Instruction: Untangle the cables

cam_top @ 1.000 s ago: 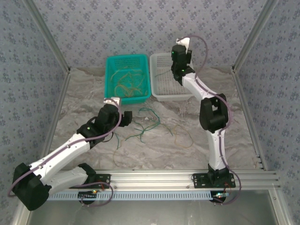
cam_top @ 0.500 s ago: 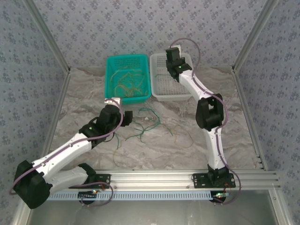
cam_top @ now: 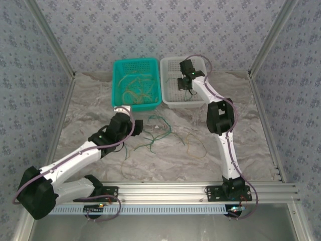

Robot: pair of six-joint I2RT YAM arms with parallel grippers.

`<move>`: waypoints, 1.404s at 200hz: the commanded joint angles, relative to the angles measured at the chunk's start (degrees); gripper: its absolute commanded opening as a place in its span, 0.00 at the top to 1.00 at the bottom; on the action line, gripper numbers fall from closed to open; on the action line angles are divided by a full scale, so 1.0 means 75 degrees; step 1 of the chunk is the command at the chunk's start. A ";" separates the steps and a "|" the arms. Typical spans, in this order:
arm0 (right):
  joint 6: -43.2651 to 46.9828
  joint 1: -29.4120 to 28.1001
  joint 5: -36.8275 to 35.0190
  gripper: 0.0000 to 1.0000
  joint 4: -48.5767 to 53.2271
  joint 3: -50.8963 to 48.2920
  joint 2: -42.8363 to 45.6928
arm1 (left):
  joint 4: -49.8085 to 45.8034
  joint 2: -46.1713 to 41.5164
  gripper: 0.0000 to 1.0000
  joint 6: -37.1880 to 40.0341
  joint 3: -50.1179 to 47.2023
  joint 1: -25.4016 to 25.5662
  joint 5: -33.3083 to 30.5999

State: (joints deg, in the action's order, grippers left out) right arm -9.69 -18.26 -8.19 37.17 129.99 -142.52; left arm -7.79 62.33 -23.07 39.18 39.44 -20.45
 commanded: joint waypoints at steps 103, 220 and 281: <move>-0.0265 -0.0246 0.0381 0.41 0.0802 0.1083 0.0492 | 0.0257 0.0059 0.12 -0.0123 -0.0073 0.0040 -0.0306; -0.0556 -0.0903 0.1155 0.17 -0.1317 -0.3209 0.5217 | -0.0178 0.0090 0.08 0.0059 0.0252 0.0038 0.0040; -0.0179 -0.1053 0.3542 0.27 -0.3304 -0.9331 0.8436 | -0.0089 0.0754 0.12 0.0321 0.0208 0.0058 0.1601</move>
State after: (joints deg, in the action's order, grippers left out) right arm -12.75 -25.45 9.89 14.09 68.84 -78.74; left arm -8.38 66.30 -22.33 39.38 39.44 -14.22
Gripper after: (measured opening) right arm 0.777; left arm 0.893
